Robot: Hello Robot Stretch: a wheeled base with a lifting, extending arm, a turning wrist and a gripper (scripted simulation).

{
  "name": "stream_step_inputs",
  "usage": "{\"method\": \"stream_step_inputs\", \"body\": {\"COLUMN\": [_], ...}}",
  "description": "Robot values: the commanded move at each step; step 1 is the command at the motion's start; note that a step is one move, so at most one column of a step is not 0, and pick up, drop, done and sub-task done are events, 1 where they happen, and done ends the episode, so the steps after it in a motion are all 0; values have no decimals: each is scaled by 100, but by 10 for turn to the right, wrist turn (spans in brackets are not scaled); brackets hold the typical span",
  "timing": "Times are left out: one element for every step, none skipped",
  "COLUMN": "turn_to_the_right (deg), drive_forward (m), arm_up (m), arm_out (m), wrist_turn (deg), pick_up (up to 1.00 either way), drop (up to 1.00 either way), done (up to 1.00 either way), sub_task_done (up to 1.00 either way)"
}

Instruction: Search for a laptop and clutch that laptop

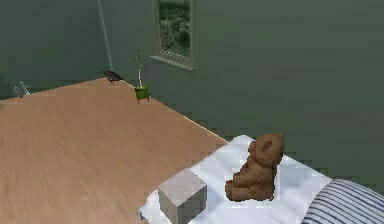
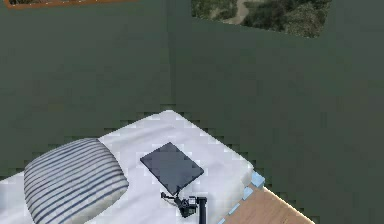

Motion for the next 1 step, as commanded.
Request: {"method": "stream_step_inputs", "body": {"turn_to_the_right": [0], "drive_forward": [0], "arm_up": [0], "arm_out": [0], "wrist_turn": [0], "pick_up": [100], "drop": [0], "done": [0], "sub_task_done": [0]}}
